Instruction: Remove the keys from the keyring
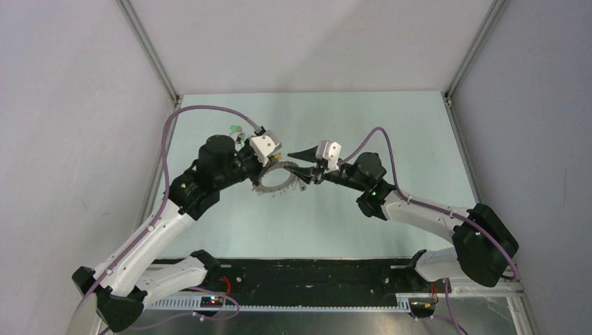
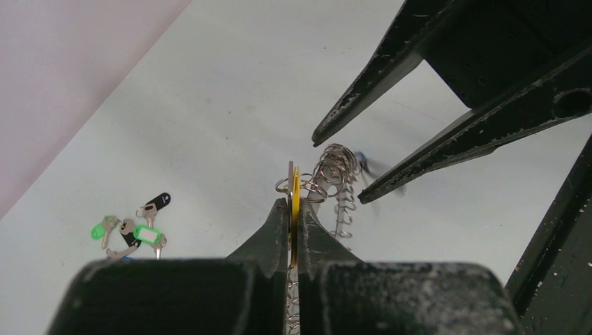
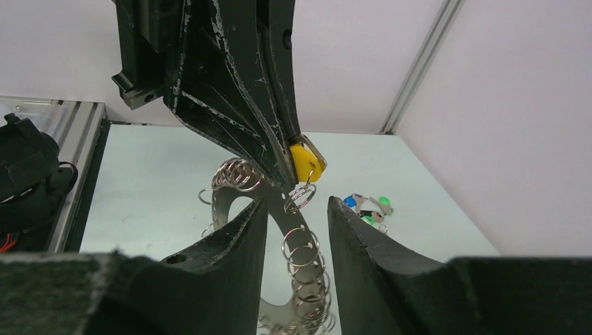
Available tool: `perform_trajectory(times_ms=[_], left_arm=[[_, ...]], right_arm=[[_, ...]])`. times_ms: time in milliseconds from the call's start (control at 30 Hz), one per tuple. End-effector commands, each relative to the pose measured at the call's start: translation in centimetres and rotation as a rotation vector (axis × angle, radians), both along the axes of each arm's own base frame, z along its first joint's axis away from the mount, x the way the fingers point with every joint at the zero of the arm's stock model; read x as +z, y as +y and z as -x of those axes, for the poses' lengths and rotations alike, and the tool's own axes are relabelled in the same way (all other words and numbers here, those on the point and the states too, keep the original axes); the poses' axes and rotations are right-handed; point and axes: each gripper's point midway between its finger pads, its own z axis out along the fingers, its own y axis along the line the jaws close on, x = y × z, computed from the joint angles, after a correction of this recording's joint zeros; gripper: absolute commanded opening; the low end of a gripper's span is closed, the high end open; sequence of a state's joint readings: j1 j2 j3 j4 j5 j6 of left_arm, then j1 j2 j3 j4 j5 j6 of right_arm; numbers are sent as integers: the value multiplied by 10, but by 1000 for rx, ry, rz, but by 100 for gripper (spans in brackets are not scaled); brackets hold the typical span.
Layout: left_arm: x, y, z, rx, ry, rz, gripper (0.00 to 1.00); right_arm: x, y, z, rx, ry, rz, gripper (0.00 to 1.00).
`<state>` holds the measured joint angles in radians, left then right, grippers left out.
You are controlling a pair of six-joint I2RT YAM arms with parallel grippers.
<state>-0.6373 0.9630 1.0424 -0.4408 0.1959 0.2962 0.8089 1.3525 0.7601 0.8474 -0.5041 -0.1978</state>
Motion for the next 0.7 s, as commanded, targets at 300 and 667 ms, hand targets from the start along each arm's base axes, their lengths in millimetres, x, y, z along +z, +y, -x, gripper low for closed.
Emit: perform_trajectory(times_ms=[300, 667], left_arm=[[27, -9, 8, -83, -98, 56, 0], [19, -19, 19, -178, -106, 36, 0]], right_arm=[[18, -2, -1, -9, -87, 17, 45], [29, -22, 6, 85, -75, 7, 48]])
